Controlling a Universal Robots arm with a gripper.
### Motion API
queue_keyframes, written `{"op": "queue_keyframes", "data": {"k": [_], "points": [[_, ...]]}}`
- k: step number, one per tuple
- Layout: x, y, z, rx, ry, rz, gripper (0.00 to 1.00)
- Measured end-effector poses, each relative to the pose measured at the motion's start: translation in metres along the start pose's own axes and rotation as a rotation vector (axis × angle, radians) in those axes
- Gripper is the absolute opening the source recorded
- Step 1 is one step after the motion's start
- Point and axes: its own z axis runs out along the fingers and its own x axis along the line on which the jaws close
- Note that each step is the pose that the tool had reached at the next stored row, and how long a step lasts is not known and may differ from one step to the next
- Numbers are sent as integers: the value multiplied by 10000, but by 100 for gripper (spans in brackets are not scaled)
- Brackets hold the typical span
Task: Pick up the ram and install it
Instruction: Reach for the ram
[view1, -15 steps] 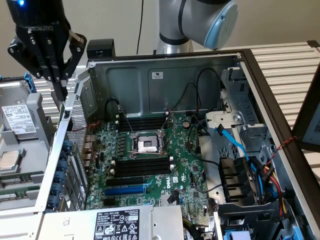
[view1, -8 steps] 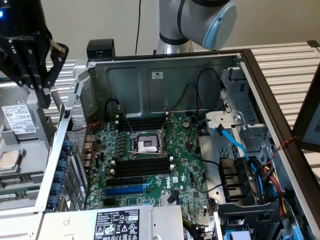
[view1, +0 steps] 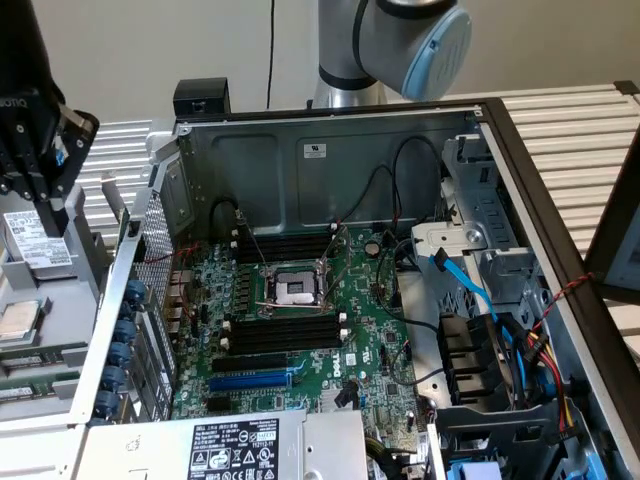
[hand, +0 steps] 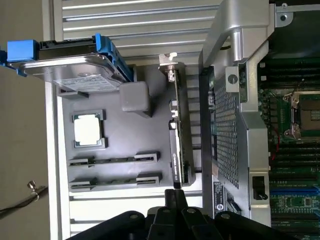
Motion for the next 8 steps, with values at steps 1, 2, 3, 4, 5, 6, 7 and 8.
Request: {"op": "queue_keyframes", "data": {"k": [1,2,3,4,5,6,7,8], "points": [[45,-7,19,1,5,1,10],[89,-15,37,1,10,1,10],[134,-22,57,1,16,2,10],[178,-29,76,1,22,2,10],[223,-37,95,3,31,2,10],[266,-44,115,3,36,2,10],[311,-51,135,3,38,2,10],[355,-56,154,3,38,2,10]]}}
